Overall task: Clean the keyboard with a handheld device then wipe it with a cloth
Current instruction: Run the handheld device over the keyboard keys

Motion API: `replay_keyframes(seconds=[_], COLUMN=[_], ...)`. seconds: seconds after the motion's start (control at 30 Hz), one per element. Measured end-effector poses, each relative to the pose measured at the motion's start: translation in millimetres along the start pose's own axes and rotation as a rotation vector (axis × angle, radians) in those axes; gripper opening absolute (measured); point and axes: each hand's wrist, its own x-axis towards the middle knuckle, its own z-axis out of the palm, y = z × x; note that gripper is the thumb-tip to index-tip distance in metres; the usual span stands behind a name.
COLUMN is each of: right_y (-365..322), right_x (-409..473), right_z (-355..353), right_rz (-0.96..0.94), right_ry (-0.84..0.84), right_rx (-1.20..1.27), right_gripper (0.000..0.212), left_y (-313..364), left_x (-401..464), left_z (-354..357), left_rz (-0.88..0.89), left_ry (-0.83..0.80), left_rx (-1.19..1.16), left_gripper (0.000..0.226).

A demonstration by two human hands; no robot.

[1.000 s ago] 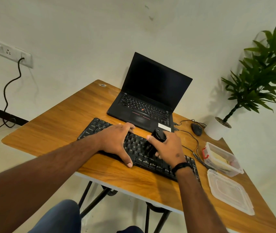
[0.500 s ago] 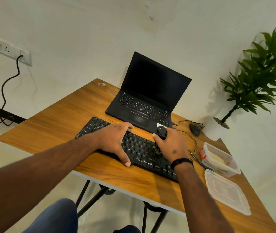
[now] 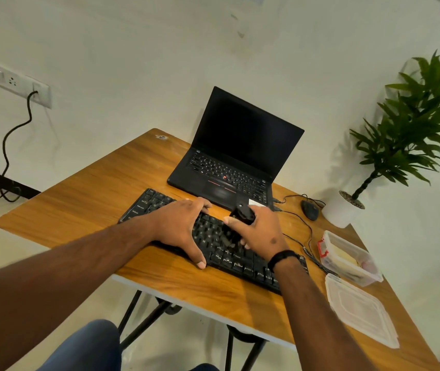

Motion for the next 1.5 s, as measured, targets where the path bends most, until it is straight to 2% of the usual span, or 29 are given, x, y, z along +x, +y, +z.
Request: replay_keyframes(seconds=[0.07, 0.13, 0.2, 0.27, 0.37, 0.43, 0.53, 0.6, 0.67, 0.7, 0.77, 0.87, 0.93, 1.0, 1.03, 1.1, 1.17, 1.23, 1.33, 1.4, 1.47, 1.5], right_y=[4, 3, -3, -2, 10, 9, -5, -4, 1, 1, -2, -12, -7, 1, 3, -2, -12, -13, -9, -12, -19, -20], right_x=[6, 4, -2, -3, 5, 3, -6, -4, 2, 3, 2, -1, 4, 10, 11, 9, 5, 6, 13, 13, 9, 9], right_z=[-3, -1, 4, 5, -2, -2, 11, 20, 20, 18, 14, 21, 26, 24, 21, 18, 21, 26, 24, 22, 25, 26], right_rz=[0.005, -0.066, -0.118, -0.082, 0.017, 0.008, -0.061, -0.053, 0.027, 0.052, 0.018, -0.055, -0.012, 0.059, 0.059, -0.002, -0.051, -0.045, 0.028, -0.004, -0.058, -0.067], right_ry=[0.102, 0.060, -0.059, -0.063, 0.121, 0.087, -0.017, 0.096, 0.236, 0.254, 0.177, 0.068, 0.168, 0.268, 0.266, 0.175, 0.096, 0.152, 0.265, 0.195, 0.094, 0.098], right_rx=[-0.187, -0.276, -0.113, 0.026, -0.165, -0.172, 0.053, 0.069, -0.038, -0.088, -0.125, 0.035, 0.014, -0.216, -0.282, -0.237, -0.084, -0.050, -0.269, -0.247, -0.120, -0.088], right_gripper=[0.020, 0.021, 0.023, 0.025, 0.023, 0.025, 0.031, 0.029, 0.025, 0.024, 0.025, 0.030, 0.030, 0.029, 0.029, 0.028, 0.029, 0.029, 0.030, 0.033, 0.033, 0.032], left_y=[-1, -1, -2, -1, -2, -2, -2, -1, 0, 0, 0, 1, 1, 1, 0, 0, 0, 1, 2, 2, 1, 1], left_x=[-1, 0, 1, 1, 1, 1, 2, 1, 0, 0, 0, 1, 0, 0, 0, 1, 1, 0, -1, -1, 0, -1], left_z=[1, 2, 2, 1, 1, 2, 2, 0, 0, 1, 2, 1, 0, 0, 0, 1, 1, 0, 0, 0, 1, 0], left_rz=[0.001, 0.003, 0.004, 0.004, 0.006, 0.007, 0.007, 0.006, 0.007, 0.008, 0.011, 0.010, 0.007, 0.008, 0.006, 0.002, 0.001, 0.004, 0.001, 0.004, 0.003, 0.001], left_ry=[-0.001, 0.002, 0.000, 0.001, 0.003, 0.002, 0.005, 0.004, 0.004, 0.005, 0.009, 0.017, 0.015, 0.012, 0.011, 0.009, 0.012, 0.013, 0.011, 0.017, 0.021, 0.017], left_rx=[-0.003, 0.006, 0.013, 0.011, 0.004, 0.009, 0.016, 0.014, 0.011, 0.013, 0.014, 0.010, 0.016, 0.017, 0.016, 0.016, 0.015, 0.013, 0.018, 0.019, 0.016, 0.015], left_gripper=[0.137, 0.138, 0.138, 0.137, 0.137, 0.137, 0.137, 0.136, 0.136, 0.137, 0.137, 0.135, 0.136, 0.137, 0.138, 0.137, 0.136, 0.137, 0.137, 0.137, 0.135, 0.134])
